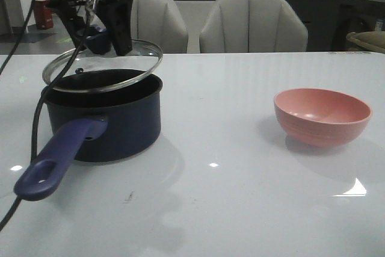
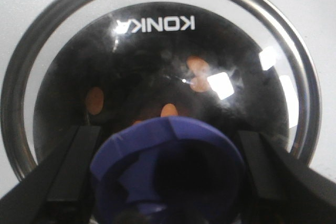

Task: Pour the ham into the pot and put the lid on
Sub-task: 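Carry the glass lid over the saucepan with the left gripper and lower it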

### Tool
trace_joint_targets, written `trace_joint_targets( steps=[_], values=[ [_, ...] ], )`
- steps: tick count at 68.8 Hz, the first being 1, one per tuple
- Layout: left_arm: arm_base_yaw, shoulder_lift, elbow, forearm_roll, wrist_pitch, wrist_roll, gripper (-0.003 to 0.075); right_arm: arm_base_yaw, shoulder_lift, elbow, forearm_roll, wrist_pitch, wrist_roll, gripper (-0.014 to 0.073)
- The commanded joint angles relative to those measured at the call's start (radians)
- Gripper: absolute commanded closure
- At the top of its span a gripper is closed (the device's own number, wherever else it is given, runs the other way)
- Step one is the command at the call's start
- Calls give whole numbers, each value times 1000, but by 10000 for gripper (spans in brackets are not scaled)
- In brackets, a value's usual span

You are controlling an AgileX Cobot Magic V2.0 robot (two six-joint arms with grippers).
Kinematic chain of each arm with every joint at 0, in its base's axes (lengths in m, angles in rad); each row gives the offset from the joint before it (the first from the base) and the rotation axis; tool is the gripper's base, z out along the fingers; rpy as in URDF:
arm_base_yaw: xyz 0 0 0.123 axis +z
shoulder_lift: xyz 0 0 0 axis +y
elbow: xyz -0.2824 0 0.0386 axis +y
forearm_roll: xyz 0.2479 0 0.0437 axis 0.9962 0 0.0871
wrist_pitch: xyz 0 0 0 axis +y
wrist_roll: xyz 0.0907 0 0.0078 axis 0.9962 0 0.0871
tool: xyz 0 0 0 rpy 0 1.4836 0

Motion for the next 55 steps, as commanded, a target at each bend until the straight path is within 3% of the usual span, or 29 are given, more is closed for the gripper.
trace_joint_targets(
  steps=[1, 55],
  values=[
    [-7, -49, -47, 1, 18, -1, 526, 1, 10, -28, 9, -69, -11, 432],
    [-7, -48, 14, 14, 21, -1, 521, 1, 10, -28, 9, -69, -11, 432]
  ],
)
